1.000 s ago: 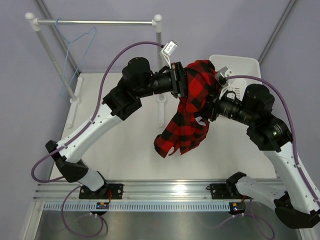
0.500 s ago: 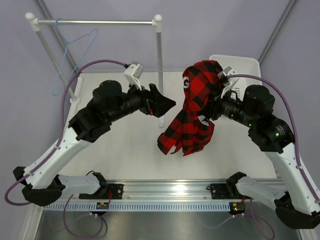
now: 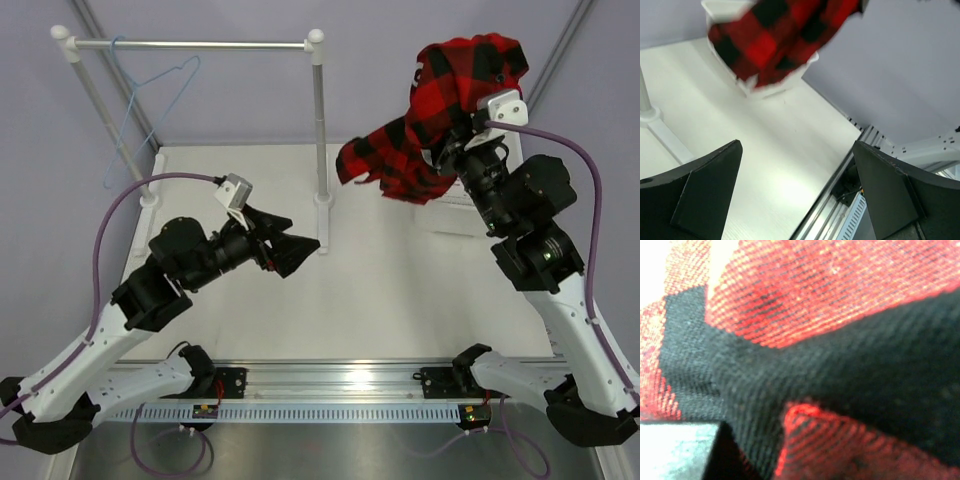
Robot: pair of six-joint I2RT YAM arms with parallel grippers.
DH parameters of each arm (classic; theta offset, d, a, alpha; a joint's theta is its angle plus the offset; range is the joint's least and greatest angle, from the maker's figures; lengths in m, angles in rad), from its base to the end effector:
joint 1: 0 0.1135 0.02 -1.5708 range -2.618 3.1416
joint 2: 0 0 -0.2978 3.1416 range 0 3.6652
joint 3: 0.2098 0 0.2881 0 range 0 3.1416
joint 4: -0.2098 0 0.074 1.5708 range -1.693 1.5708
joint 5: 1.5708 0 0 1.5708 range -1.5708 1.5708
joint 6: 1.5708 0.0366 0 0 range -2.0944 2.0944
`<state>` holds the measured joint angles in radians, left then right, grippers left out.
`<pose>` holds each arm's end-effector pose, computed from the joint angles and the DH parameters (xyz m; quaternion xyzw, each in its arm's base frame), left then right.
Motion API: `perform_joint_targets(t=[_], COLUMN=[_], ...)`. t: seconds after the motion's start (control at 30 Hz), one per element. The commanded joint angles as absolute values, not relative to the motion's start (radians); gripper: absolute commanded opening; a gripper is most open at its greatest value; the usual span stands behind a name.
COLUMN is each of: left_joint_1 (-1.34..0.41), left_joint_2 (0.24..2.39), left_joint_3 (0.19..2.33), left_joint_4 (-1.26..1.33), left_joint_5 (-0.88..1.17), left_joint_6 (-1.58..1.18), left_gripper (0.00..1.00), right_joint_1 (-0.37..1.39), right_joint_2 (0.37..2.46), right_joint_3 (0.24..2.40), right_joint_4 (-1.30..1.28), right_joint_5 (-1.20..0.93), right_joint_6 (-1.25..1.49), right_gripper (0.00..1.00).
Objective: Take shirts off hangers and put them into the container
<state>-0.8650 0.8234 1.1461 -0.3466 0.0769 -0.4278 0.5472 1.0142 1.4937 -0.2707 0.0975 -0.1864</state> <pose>0.1122 -0.1360 0.4755 0.1813 0.6921 -0.4424 0.5407 0.1667 0.0974 0.5725 -0.1902 0.6006 0.1091 0.7689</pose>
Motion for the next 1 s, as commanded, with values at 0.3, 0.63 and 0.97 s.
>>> perform_joint_targets(t=[0.3, 0.63, 0.97], left_joint_1=[-0.87, -0.868, -0.868], left_joint_2=[0.701, 0.673, 0.741], left_joint_3=[1.031, 1.071, 1.046], left_joint_4=[-0.297, -0.448, -0.391], left_joint_5=[0.083, 0.014, 0.023], left_joint_6=[-0.468, -0.385, -0.376], left_gripper=[0.99, 0.99, 0.99], right_joint_1=[0.34, 0.034, 0.031], right_joint_2=[1.345, 1.523, 1.612], right_joint_3=[1.672, 1.657, 1.615], right_joint_4=[0.451, 0.448, 0.396], right_joint_5=[0.319, 0.302, 0.258], right_joint_6=[-0.499, -0.232, -0.161], right_gripper=[0.0, 0.0, 0.0])
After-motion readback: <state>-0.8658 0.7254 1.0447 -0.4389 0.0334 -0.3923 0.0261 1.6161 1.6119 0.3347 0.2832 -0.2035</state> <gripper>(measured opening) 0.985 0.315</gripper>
